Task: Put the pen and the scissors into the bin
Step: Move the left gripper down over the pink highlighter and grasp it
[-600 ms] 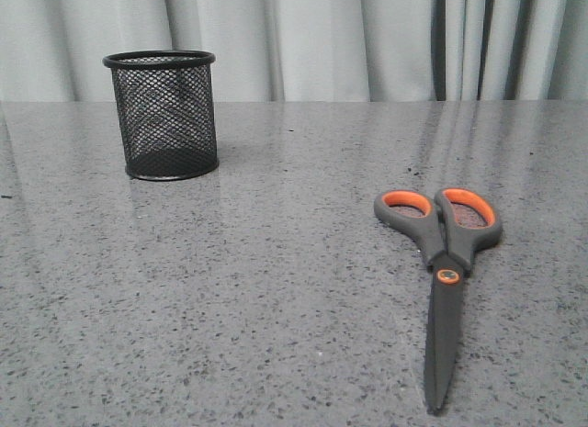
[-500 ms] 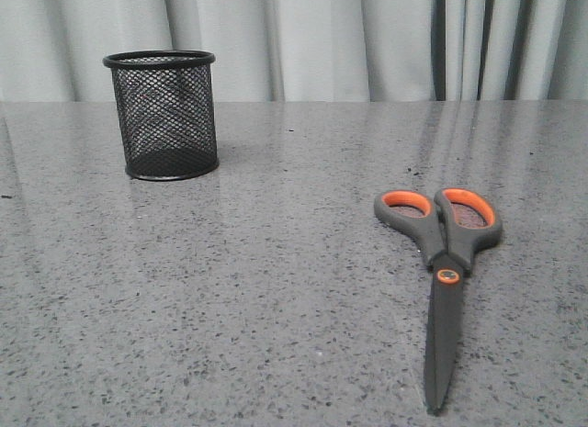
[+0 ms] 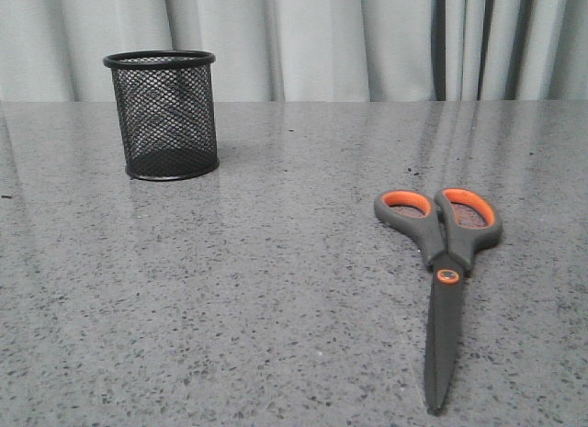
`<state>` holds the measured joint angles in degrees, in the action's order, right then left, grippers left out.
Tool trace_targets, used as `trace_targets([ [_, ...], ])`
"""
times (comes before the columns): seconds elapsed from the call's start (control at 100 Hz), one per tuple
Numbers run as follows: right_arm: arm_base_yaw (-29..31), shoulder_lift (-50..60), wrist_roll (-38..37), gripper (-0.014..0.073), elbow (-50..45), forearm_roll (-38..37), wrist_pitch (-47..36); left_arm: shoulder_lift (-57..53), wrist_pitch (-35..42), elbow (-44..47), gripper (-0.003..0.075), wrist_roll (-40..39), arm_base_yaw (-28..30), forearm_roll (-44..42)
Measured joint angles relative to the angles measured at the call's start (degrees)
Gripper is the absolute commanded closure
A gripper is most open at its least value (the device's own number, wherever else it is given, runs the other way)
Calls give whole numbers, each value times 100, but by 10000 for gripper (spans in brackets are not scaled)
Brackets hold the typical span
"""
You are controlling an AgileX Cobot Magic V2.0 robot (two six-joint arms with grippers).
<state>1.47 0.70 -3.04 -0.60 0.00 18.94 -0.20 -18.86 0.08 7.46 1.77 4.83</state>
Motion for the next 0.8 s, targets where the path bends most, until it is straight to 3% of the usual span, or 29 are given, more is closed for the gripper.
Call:
trace_targets([
  [0.25, 0, 0, 0, 662, 0, 0, -57, 0, 0, 0, 739, 0, 0, 0],
  [0.36, 0, 0, 0, 662, 0, 164, -510, 0, 14, 0, 739, 0, 0, -25],
  [0.44, 0, 0, 0, 662, 0, 703, -1053, 0, 198, 0, 739, 0, 0, 254],
  [0.54, 0, 0, 0, 662, 0, 1481, -1673, 0, 757, 0, 739, 0, 0, 1031],
  [0.66, 0, 0, 0, 662, 0, 2166, -1894, 0, 1515, 0, 739, 0, 0, 2708],
  [0.8, 0, 0, 0, 662, 0, 2696, -2064, 0, 1886, 0, 739, 0, 0, 4512],
])
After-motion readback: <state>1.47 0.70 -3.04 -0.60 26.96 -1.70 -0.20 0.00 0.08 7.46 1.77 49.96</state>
